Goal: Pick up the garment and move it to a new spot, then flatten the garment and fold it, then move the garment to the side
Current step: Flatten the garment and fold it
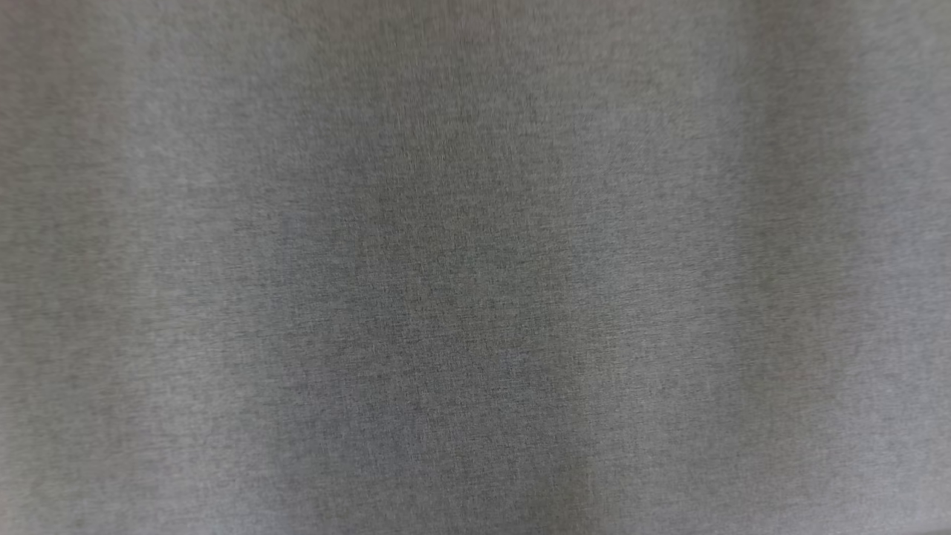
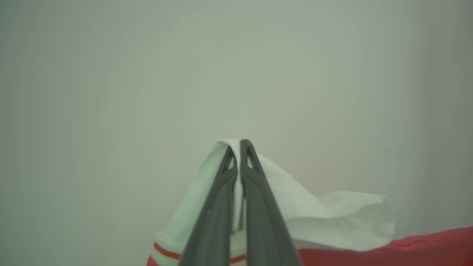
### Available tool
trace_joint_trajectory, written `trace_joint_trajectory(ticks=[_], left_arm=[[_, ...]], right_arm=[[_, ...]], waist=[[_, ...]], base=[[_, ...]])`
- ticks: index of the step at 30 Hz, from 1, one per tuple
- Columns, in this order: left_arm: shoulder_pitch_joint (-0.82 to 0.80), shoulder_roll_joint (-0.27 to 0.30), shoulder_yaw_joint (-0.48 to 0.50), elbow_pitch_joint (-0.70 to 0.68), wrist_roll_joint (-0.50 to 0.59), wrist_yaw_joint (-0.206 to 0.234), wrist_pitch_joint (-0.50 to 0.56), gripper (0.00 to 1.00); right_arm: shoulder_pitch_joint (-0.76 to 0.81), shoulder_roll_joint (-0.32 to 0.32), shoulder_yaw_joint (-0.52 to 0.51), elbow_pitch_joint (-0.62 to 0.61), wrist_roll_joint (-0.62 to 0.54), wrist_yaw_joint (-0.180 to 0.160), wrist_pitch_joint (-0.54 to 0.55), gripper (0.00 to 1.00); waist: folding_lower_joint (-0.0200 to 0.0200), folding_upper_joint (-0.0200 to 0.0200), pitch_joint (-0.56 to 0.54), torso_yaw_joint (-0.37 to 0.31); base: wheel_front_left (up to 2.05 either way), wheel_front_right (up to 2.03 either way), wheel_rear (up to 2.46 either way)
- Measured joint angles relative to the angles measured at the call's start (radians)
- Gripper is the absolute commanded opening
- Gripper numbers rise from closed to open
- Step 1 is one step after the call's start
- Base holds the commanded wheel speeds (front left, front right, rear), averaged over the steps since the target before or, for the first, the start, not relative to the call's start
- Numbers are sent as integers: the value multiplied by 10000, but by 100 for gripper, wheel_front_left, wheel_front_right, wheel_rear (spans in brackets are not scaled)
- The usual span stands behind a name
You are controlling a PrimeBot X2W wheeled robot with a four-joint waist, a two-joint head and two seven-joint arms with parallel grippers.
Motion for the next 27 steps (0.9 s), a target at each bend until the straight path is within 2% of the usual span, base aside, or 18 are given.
trace_joint_trajectory(ticks=[3, 7, 17, 18, 21, 27], left_arm=[[-919, -167, -301, 805, 134, -44, -244, 0], [-1512, -309, -696, 1262, 119, -54, -380, 0], [-1633, -90, -1643, 1756, -715, -61, -637, 0], [-1553, -79, -1572, 1822, -980, -58, -639, 0], [-996, 261, -2197, 1327, -988, -59, -786, 0], [1511, 1223, -2527, -52, -1789, -61, -1816, 0]], right_arm=[[-997, -42, 274, 863, -359, 0, -40, 0], [-1727, -63, 665, 1369, -579, 0, -119, 0], [-2244, 180, 1346, 2194, -543, 0, -387, 0], [-2225, 205, 1381, 2261, -522, 0, -433, 0], [-1937, 318, 1513, 2207, -307, 0, -679, 0], [-2, 196, 2119, 1421, 393, 0, -1152, 0]], waist=[[-1, -1, 453, -41], [-3, -1, 798, -38], [-3, -3, 1403, -42], [-3, -3, 1461, -56], [-2, -2, 1586, -101], [-3, -2, 1270, -154]], base=[[0, 0, 0], [0, 0, 0], [0, 0, 0], [0, 0, 0], [0, 0, 0], [0, 0, 0]])
